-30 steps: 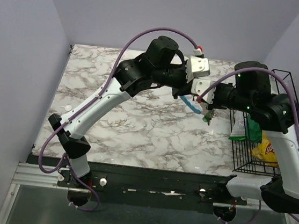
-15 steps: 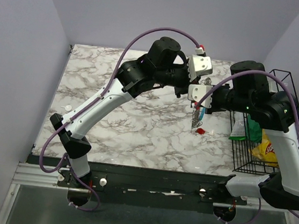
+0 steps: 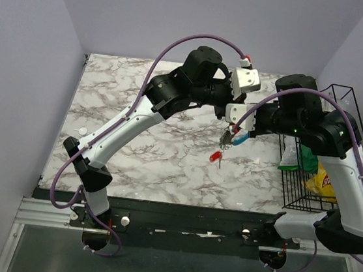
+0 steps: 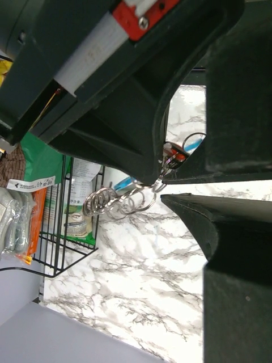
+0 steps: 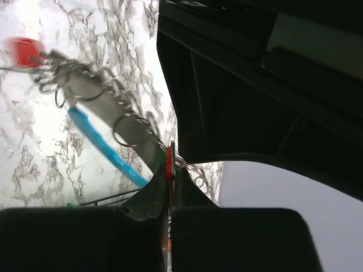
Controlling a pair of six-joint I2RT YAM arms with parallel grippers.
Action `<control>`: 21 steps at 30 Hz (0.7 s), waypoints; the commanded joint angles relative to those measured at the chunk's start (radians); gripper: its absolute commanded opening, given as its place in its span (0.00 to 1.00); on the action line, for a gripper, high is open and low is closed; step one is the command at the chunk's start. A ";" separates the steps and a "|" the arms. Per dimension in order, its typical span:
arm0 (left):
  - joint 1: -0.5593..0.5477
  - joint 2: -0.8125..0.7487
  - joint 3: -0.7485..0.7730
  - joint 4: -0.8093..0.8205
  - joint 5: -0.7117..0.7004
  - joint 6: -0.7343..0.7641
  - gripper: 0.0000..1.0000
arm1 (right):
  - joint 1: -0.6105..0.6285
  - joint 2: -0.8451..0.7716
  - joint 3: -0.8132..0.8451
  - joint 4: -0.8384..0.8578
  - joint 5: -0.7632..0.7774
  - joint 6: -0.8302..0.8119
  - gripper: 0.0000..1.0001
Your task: Remove the keys from the keyring
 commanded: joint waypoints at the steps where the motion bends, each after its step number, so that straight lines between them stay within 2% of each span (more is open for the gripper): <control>1: -0.016 -0.006 -0.010 0.013 0.002 0.003 0.20 | -0.020 -0.015 0.004 0.057 0.049 -0.035 0.01; 6: -0.016 -0.020 -0.020 0.009 0.002 0.011 0.22 | -0.043 -0.013 0.046 0.021 0.072 -0.075 0.01; 14: -0.013 -0.043 -0.020 0.000 -0.009 0.025 0.38 | -0.043 -0.021 0.087 -0.040 0.164 -0.146 0.01; 21: 0.013 -0.065 -0.010 0.009 -0.038 0.019 0.41 | -0.043 -0.025 0.101 -0.071 0.227 -0.207 0.01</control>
